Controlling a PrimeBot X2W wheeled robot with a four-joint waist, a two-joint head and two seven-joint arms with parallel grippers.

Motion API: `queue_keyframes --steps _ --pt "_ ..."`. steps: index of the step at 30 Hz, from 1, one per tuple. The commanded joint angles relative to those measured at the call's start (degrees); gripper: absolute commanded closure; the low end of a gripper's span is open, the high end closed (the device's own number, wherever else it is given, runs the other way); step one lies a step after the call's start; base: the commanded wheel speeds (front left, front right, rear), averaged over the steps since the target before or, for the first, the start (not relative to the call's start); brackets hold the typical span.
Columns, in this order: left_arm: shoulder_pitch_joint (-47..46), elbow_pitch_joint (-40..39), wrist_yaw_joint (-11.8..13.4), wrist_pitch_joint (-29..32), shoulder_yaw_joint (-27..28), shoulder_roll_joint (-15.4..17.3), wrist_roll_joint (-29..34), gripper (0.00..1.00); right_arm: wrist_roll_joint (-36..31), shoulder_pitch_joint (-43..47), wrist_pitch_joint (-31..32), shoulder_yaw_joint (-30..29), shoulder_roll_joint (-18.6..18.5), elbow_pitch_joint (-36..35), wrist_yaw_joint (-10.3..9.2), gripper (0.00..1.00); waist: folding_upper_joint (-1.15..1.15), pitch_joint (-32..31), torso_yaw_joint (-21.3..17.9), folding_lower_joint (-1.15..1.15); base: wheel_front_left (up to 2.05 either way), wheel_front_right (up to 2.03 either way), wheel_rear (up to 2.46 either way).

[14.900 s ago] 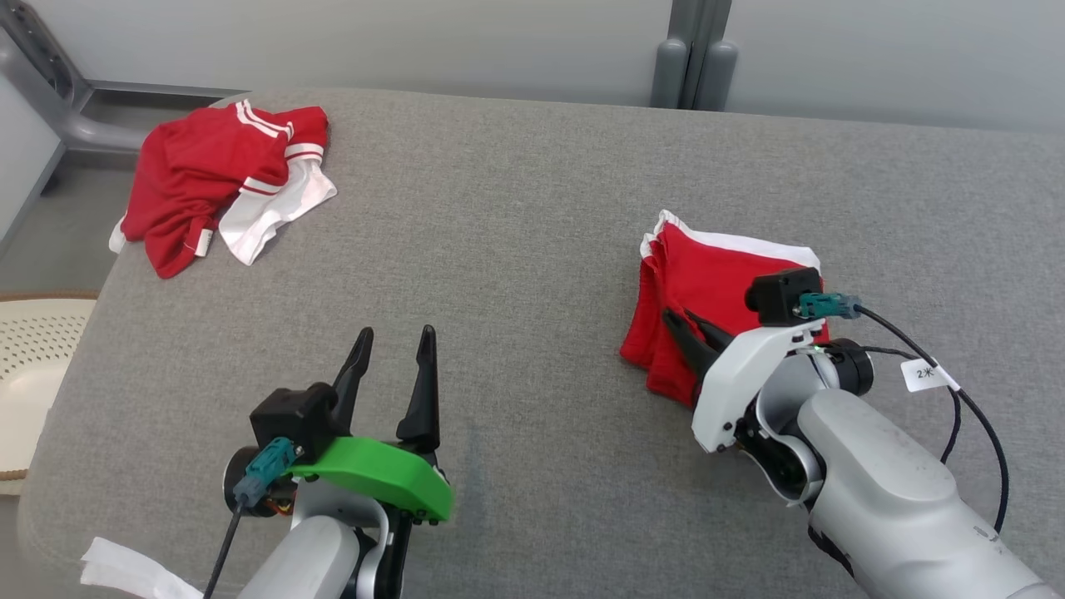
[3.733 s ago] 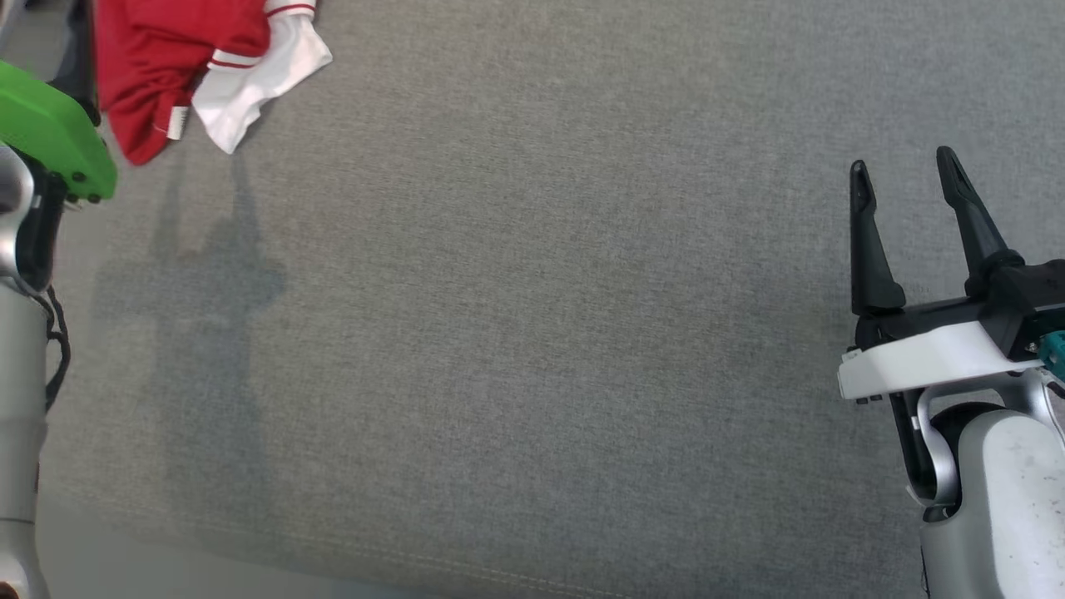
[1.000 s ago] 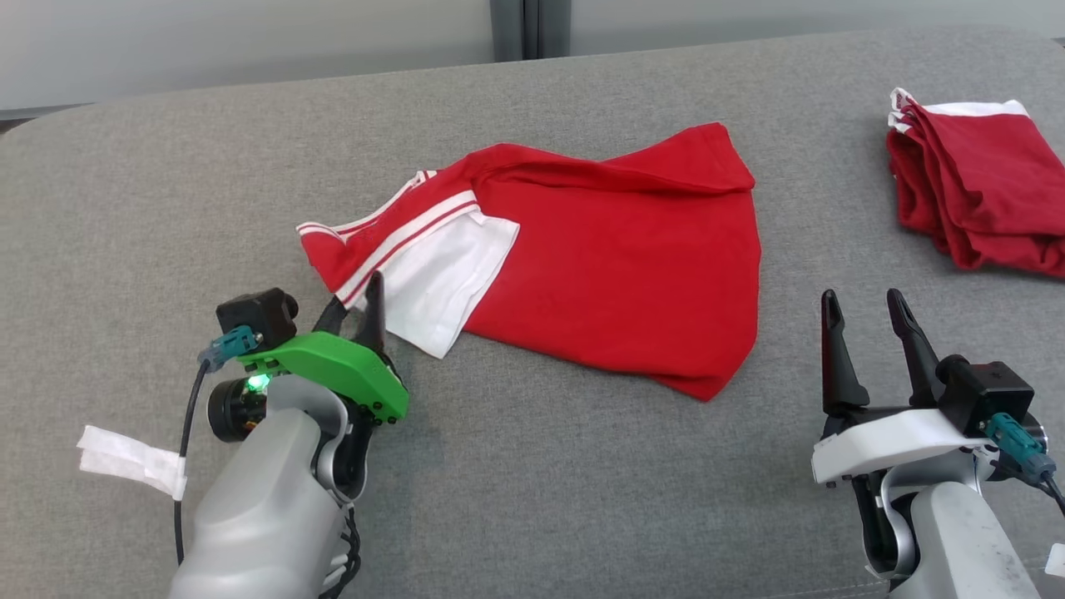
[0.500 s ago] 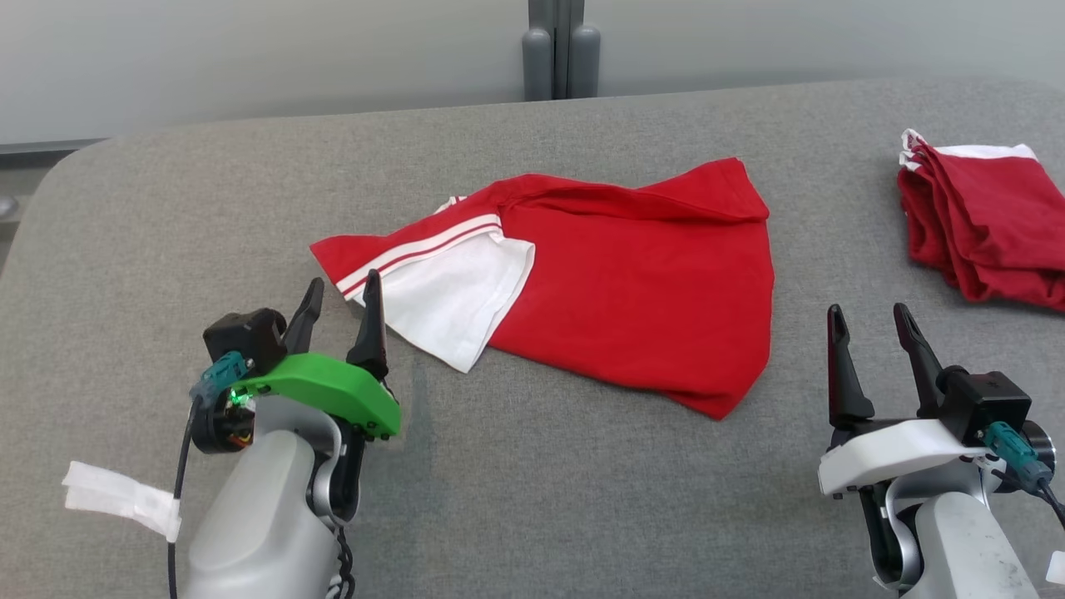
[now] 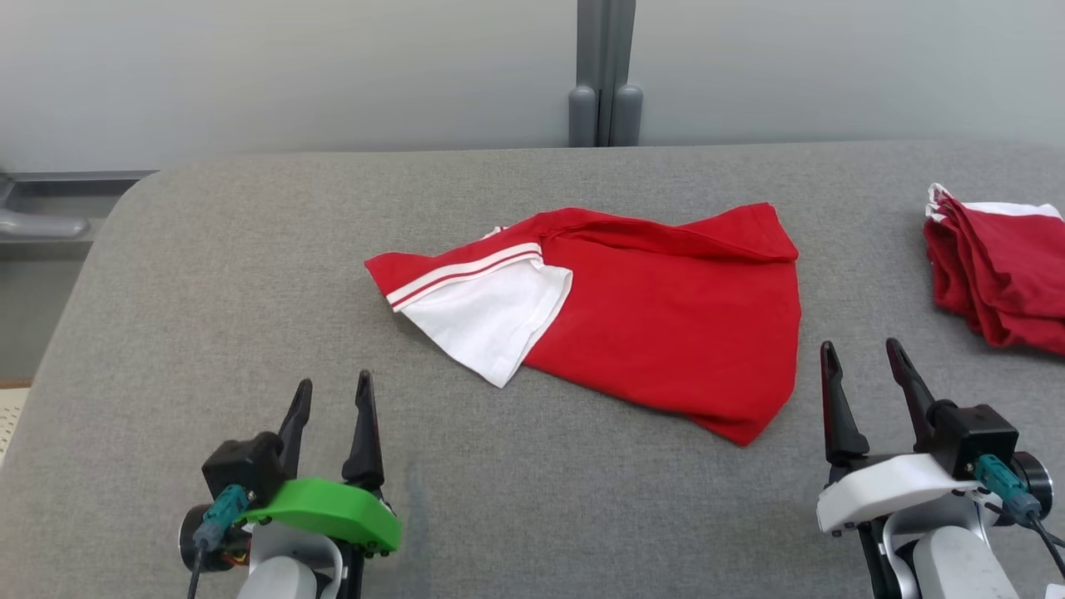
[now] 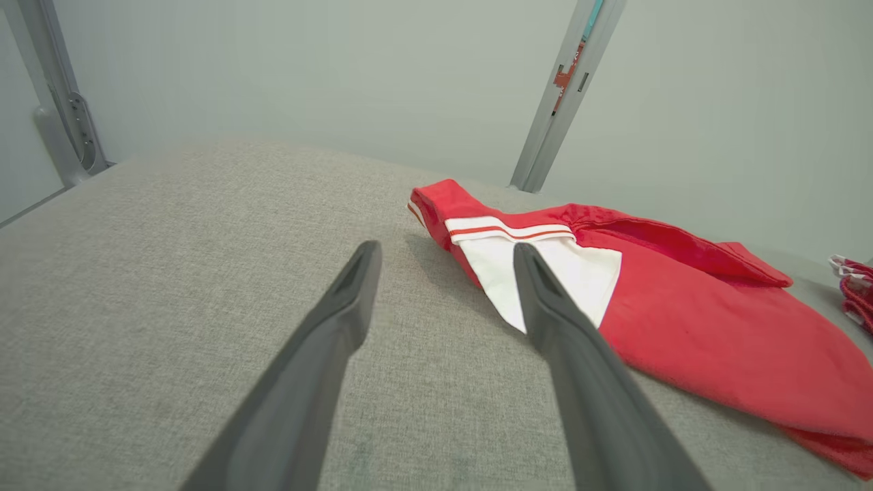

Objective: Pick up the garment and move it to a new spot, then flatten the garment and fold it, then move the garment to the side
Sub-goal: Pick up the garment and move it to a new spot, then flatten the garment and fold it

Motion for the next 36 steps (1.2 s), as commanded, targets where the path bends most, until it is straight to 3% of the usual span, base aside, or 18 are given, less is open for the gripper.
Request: queue_keyframes --steps 1,14,36 --pt "1.71 -1.18 0.28 -0.02 0.66 -0.12 0.05 0.00 -0.38 0.96 -0.17 0.04 -0.17 -0.37 -0.09 0.00 0.00 -0.78 0.89 0.00 0.00 0.00 0.00" --pt "7.86 -6.03 2.42 -0.03 0.47 -0.41 1.82 0.00 2.86 2.80 -0.17 2.67 -0.18 0.04 -0.09 0.00 0.00 -1.35 1.04 0.00 0.00 0.00 0.00" --pt "7.17 -6.34 2.46 -0.03 1.10 -0.41 2.64 0.00 2.89 1.56 -0.17 2.86 -0.18 0.86 -0.09 0.00 0.00 0.02 1.09 0.00 0.00 0.00 0.00"
